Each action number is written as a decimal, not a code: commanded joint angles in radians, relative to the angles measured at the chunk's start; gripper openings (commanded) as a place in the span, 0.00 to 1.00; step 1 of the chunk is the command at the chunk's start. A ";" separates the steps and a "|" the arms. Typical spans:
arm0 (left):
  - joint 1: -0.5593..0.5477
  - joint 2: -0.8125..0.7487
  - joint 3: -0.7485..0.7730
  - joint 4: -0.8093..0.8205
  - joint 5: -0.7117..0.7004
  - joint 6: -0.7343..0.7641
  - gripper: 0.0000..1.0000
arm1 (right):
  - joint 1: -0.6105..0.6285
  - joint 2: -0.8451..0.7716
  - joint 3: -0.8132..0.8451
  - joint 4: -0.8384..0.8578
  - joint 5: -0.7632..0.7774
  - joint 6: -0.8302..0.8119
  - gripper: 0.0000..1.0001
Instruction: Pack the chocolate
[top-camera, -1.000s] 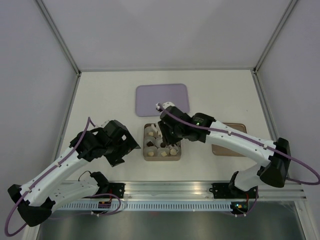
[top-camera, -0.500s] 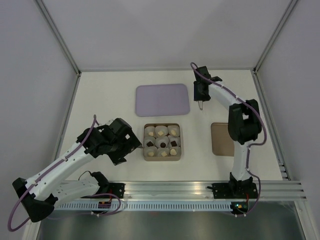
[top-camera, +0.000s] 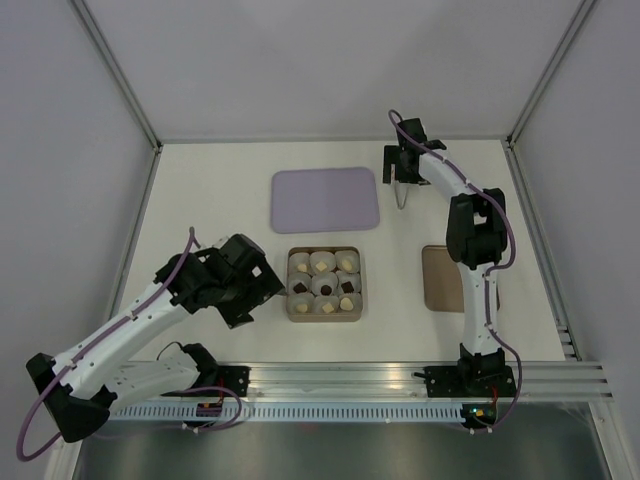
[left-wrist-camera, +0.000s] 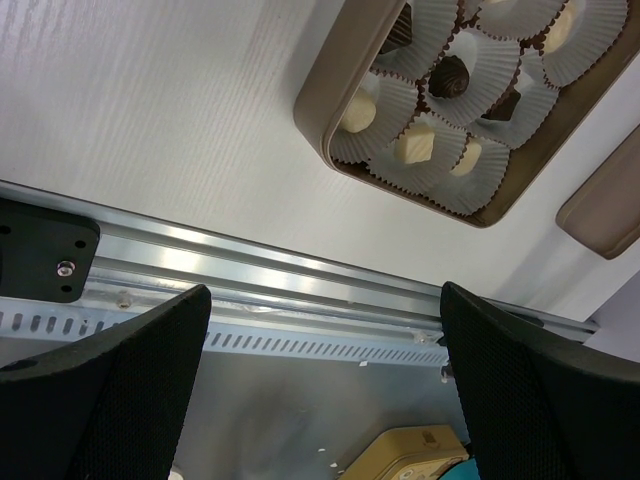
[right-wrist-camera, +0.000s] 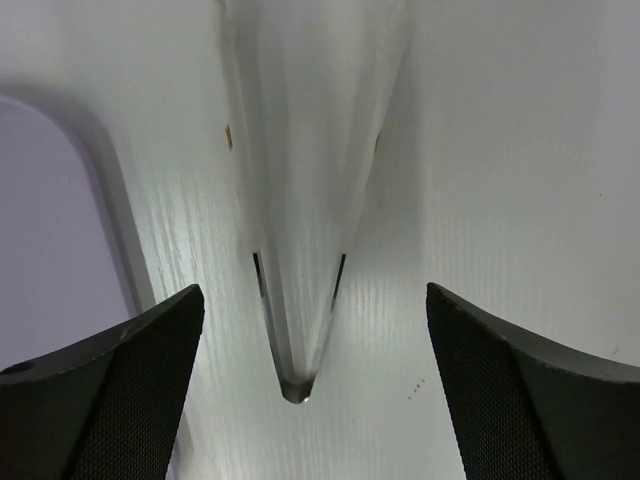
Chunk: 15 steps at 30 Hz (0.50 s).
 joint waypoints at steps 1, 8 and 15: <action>0.006 0.014 0.041 0.017 0.018 0.044 1.00 | 0.000 -0.098 -0.057 0.016 0.001 -0.036 0.96; 0.006 0.020 0.053 0.013 0.033 0.062 1.00 | -0.205 -0.540 -0.500 -0.042 -0.061 0.009 0.98; 0.006 0.032 0.042 0.014 0.050 0.079 1.00 | -0.540 -0.921 -0.921 -0.168 -0.166 0.049 0.98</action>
